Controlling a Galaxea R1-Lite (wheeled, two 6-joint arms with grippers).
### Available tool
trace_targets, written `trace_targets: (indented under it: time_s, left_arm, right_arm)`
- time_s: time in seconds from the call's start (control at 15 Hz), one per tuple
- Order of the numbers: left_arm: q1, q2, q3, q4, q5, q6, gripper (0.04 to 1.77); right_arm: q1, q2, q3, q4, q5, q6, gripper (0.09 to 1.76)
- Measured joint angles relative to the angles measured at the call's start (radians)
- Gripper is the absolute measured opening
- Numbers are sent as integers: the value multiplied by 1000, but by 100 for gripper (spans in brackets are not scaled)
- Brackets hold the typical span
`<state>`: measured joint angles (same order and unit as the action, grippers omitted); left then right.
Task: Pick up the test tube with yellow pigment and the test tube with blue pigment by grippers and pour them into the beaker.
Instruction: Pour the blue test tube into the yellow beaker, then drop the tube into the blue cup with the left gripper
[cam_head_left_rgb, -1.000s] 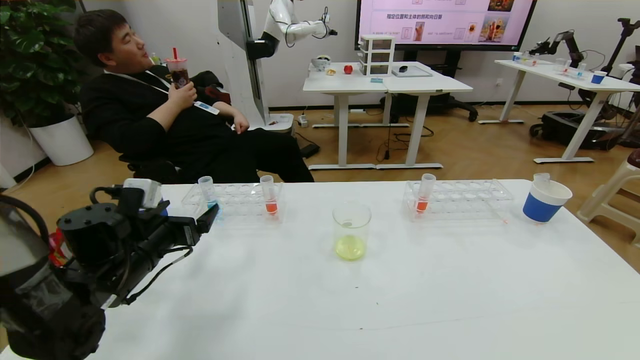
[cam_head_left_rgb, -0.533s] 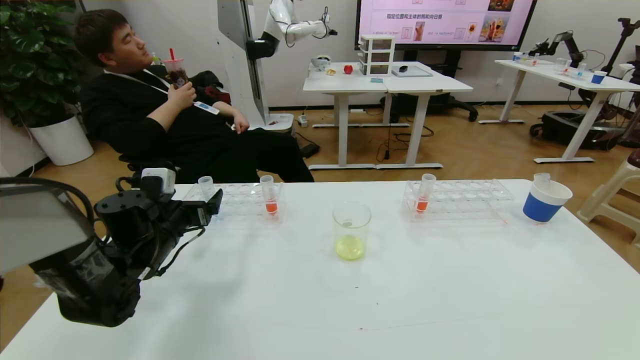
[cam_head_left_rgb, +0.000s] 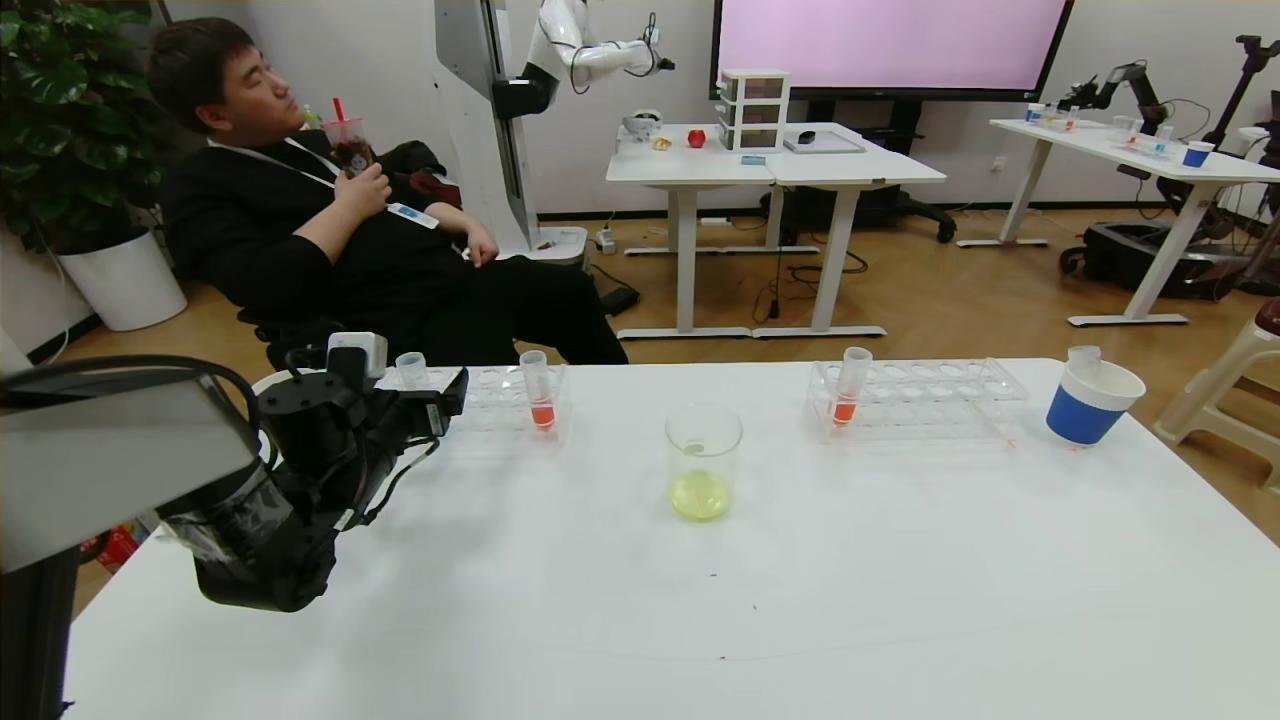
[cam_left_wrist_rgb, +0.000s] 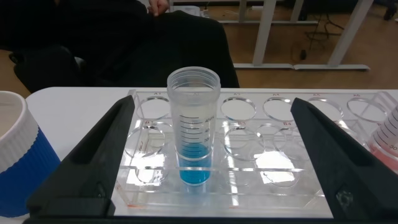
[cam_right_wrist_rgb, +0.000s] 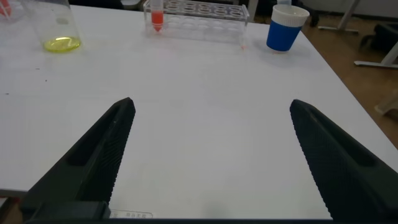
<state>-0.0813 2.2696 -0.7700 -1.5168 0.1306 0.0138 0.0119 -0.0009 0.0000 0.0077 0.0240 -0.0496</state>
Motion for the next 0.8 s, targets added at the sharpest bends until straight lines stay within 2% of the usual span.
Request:
trace_targets:
  time_s: [0.53,0.6,0.67,0.8]
  left_arm:
    - [6,26,-48,-1,21,-6,175]
    - [7,30,-52,-1,21,-7,170]
    - [6,33,-55,-1,22,-8,149]
    - [3,35,-58,-2,22,-8,69]
  right_arm:
    - [0,0,0,0,0,0,174]
    - [0,0,0,0,0,0,174]
    - [0,0,0,0,0,0,174]
    - [0,0,0,0,0,0,174]
